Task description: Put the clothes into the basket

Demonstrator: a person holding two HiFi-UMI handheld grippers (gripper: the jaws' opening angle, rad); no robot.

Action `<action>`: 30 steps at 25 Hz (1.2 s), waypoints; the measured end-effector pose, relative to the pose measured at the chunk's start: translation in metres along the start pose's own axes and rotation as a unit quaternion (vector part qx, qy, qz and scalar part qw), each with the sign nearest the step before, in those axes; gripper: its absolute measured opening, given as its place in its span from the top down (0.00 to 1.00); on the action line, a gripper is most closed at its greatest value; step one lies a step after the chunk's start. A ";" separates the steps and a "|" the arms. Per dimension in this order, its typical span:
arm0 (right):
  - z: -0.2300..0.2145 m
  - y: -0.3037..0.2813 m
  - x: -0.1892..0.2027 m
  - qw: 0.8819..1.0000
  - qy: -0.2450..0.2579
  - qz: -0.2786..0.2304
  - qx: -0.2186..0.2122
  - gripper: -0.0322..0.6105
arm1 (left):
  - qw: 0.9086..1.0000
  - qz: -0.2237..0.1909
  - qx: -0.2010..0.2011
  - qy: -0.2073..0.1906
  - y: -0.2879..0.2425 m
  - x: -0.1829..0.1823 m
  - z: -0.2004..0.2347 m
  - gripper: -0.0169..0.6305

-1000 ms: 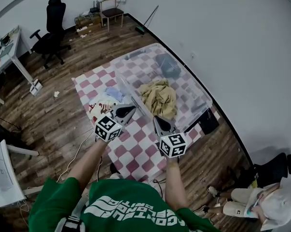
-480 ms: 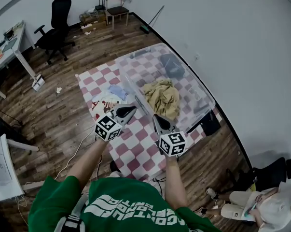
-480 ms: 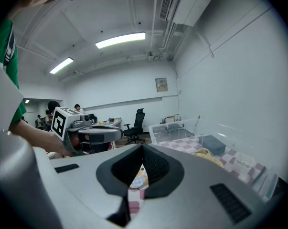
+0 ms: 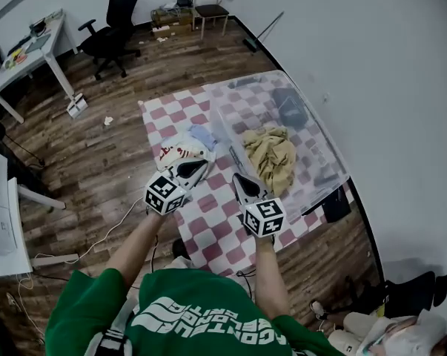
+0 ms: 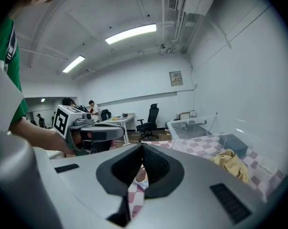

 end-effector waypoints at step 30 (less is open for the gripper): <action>-0.004 -0.186 0.041 0.989 0.052 0.115 -0.077 0.93 | 0.978 0.062 -0.177 0.087 0.071 0.111 0.086 0.97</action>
Point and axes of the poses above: the fingertips, and each gripper's own axes: y backward along the fingers, z to its left, x out of its underside, the point moved 10 cm from there along y, backward along the fingers, and after that the axes turned 4 degrees about -y, right-handed, at the moved point
